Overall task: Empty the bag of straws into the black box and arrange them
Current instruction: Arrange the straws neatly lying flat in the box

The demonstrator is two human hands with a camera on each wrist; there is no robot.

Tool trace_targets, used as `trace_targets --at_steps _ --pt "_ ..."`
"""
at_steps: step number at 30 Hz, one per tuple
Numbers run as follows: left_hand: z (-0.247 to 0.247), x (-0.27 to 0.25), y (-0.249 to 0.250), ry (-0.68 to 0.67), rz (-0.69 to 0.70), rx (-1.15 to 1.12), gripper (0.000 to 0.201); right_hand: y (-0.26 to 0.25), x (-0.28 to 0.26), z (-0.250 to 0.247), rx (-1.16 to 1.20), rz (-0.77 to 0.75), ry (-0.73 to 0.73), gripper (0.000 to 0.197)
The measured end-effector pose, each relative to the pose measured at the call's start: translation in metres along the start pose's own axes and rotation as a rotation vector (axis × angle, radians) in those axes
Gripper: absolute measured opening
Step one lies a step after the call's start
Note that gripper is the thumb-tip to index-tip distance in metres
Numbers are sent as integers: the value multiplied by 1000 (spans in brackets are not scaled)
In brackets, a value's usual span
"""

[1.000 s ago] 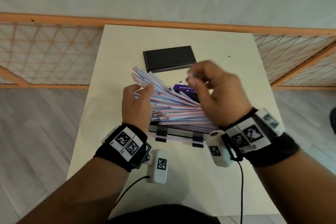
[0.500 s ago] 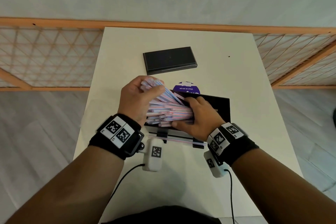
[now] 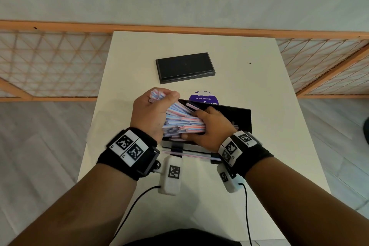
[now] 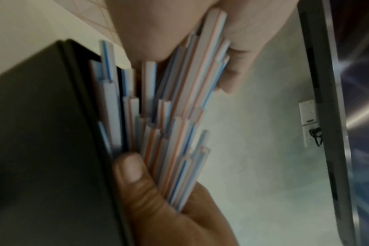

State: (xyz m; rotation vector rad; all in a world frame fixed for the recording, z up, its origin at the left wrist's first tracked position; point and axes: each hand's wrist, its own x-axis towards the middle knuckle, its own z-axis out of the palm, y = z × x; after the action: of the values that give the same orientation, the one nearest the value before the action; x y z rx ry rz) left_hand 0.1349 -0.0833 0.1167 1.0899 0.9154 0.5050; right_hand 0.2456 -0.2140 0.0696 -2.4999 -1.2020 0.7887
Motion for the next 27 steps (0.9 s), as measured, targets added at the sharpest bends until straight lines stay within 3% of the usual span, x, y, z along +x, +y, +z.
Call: trace_targets --at_steps 4,7,11,16,23,27 --pt "-1 -3 7 11 -4 -133 10 -5 -7 -3 99 -139 125 74" --pt "-5 1 4 51 -33 -149 11 -7 -10 -4 43 -179 194 77" --pt "-14 8 -10 201 211 190 17 -4 -15 2 -12 -112 169 91" --pt "-25 9 -21 144 360 424 15 5 -21 2 -36 -45 183 104" --pt "-25 -11 -12 -75 424 717 11 -10 -15 6 -46 -144 81 94" --pt "-26 -16 12 -25 562 930 11 -14 -10 5 -99 -93 -29 88"
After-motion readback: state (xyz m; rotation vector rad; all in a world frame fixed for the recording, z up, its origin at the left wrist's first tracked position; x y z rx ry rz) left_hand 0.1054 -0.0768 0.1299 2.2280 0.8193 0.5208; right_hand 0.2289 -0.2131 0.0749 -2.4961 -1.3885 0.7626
